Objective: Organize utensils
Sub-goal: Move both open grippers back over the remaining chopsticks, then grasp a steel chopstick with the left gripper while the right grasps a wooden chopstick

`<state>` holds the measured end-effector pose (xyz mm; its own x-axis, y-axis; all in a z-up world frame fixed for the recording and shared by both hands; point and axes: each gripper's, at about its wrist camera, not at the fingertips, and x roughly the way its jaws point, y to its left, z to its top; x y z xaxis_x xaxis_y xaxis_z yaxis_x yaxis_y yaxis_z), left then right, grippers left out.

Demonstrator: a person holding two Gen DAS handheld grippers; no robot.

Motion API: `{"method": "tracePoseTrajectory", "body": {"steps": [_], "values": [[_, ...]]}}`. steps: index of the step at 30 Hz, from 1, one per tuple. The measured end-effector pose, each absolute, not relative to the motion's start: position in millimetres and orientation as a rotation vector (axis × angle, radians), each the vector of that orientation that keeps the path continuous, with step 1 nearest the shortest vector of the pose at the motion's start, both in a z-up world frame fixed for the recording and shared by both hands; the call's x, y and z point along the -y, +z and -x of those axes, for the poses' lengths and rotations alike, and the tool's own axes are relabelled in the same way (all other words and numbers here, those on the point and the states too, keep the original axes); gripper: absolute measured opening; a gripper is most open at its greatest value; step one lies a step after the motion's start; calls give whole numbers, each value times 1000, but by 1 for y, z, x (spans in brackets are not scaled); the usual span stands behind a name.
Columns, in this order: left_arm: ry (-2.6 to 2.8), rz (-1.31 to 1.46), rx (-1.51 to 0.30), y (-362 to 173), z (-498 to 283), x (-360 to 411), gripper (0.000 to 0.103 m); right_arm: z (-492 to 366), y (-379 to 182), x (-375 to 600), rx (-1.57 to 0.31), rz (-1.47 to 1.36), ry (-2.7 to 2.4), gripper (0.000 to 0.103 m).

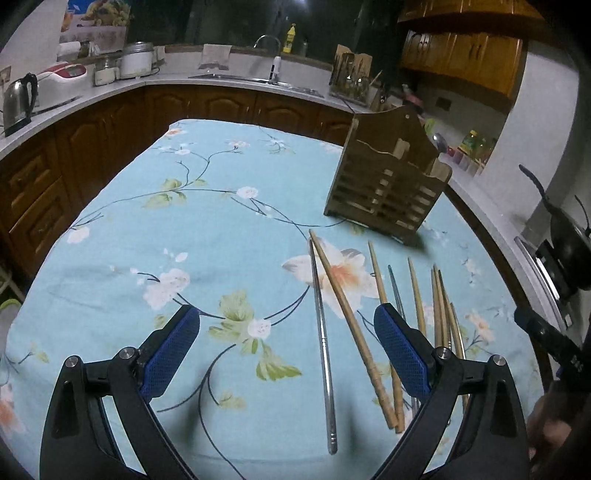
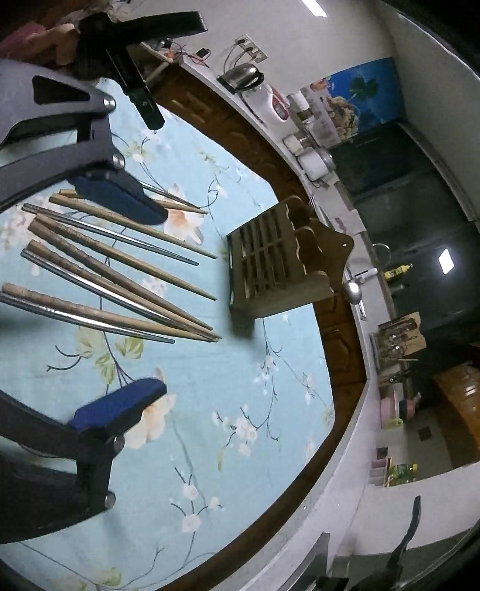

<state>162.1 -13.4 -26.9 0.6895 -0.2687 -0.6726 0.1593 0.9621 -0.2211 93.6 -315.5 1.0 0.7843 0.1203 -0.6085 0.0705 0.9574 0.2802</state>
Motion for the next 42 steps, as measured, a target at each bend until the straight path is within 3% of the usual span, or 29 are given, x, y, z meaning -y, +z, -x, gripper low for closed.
{"method": "tracePoseTrajectory", "body": {"steps": [8,15,17,23,25,32,36,42], "values": [[-253,82,-827,-31,-186,24,92,-115,-11,320,-747,-317,22,53],[-275,62,-928,-50,-218,38,67,-142,-21,319,-803,-321,34,34],[-279,53,-949,-54,-225,43,65,-151,-22,314,-809,-313,47,32],[-312,21,-1017,-68,-253,59,47,-194,-36,302,-871,-311,83,26],[-322,10,-1040,-73,-261,64,36,-208,-42,298,-889,-301,78,26],[-340,-69,-1009,-75,-280,81,26,-241,-63,291,-962,-238,48,15],[-349,-113,-1001,-75,-288,87,10,-252,-64,283,-973,-201,32,15],[-374,-80,-1010,-75,-296,81,6,-253,-64,268,-980,-109,15,15]]}}
